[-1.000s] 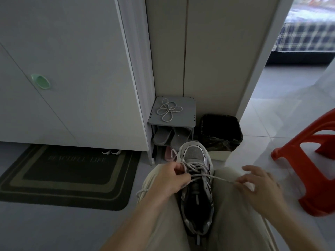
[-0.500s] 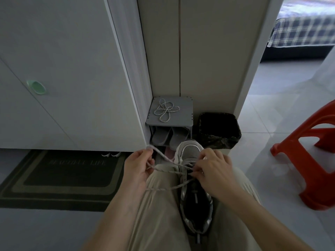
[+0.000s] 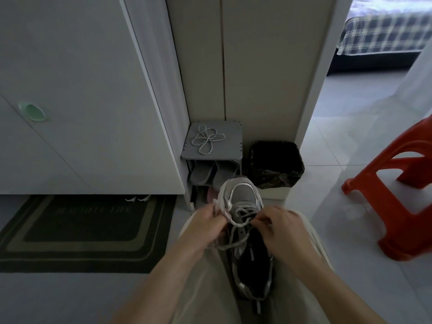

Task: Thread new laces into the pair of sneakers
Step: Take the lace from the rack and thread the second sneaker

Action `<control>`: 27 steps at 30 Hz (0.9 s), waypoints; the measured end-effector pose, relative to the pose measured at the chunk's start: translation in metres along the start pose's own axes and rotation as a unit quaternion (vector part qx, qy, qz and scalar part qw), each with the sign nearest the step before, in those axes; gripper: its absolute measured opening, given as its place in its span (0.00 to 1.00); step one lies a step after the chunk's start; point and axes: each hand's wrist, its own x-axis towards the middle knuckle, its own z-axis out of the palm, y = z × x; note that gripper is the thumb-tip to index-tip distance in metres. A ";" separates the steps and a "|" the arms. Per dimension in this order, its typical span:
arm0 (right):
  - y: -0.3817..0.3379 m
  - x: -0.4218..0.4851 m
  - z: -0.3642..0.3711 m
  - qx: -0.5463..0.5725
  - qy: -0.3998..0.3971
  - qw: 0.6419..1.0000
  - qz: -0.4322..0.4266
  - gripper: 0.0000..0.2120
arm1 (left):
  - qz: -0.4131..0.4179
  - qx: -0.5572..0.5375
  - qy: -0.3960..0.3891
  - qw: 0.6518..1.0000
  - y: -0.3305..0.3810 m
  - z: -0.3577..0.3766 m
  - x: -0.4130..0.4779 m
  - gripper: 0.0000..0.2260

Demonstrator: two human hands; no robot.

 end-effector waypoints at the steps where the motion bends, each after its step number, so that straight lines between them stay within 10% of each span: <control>1: -0.001 0.001 0.000 -0.003 -0.003 1.000 -0.002 0.06 | -0.003 -0.002 0.004 1.000 0.000 0.002 0.005 0.08; 21: 0.081 -0.010 -0.042 -0.017 0.051 0.989 0.134 0.15 | -0.048 -0.040 0.021 0.998 0.004 -0.013 0.038 0.04; 27: 0.061 -0.005 -0.032 -0.054 -0.046 0.993 0.091 0.07 | -0.046 -0.055 -0.017 0.997 0.002 -0.015 0.031 0.04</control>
